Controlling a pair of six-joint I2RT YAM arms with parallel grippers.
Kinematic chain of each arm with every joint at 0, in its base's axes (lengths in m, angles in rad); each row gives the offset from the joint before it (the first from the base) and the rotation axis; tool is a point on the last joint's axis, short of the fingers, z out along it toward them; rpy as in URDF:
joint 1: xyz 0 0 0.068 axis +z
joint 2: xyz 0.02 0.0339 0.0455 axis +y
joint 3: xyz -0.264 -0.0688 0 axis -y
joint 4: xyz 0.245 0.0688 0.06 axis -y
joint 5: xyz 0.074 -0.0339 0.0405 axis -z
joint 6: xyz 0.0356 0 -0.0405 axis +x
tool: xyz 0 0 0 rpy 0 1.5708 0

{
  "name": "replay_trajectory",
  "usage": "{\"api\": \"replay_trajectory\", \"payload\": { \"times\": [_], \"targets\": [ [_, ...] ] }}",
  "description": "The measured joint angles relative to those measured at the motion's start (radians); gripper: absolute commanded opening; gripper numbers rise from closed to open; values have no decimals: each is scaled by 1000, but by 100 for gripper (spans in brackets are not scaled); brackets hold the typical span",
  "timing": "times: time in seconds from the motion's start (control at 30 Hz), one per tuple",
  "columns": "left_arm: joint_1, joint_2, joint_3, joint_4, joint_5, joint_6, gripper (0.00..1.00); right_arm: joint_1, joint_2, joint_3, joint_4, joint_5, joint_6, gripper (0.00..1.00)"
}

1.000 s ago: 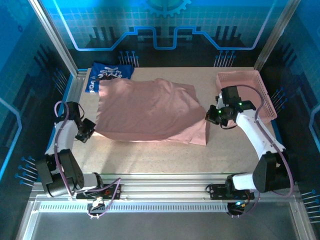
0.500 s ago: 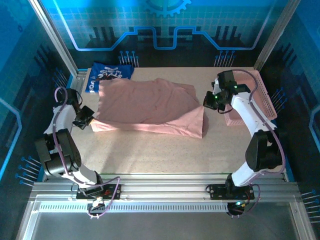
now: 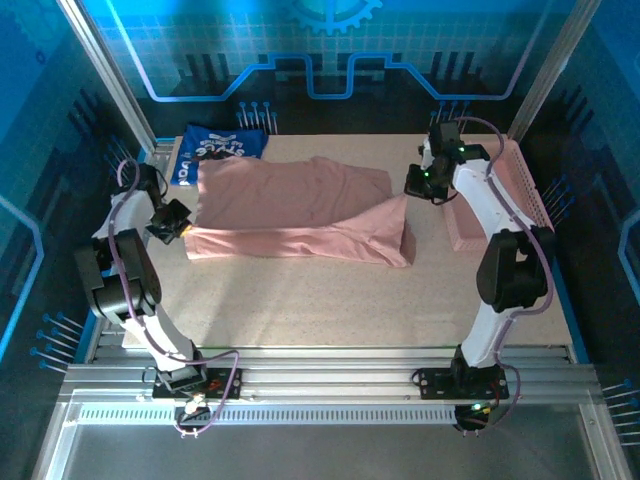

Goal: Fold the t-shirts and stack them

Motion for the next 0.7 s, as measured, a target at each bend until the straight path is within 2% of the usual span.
{"api": "replay_trajectory", "payload": {
  "times": [0.37, 0.43, 0.53, 0.6, 0.7],
  "targets": [
    [-41, 117, 154, -8, 15, 24, 0, 0, 151, 147, -27, 60, -8, 5],
    [-47, 135, 170, -8, 21, 30, 5, 0, 169, 163, -32, 72, -8, 7],
    [-50, 161, 189, -5, 47, 41, 35, 0, 198, 190, -35, 81, -7, 18],
    [-50, 175, 199, 1, 74, 47, 54, -1, 217, 206, -34, 87, 1, 47],
    [-48, 177, 215, 3, 121, 50, 73, -5, 222, 212, -35, 89, 16, 62]
  ]
}}
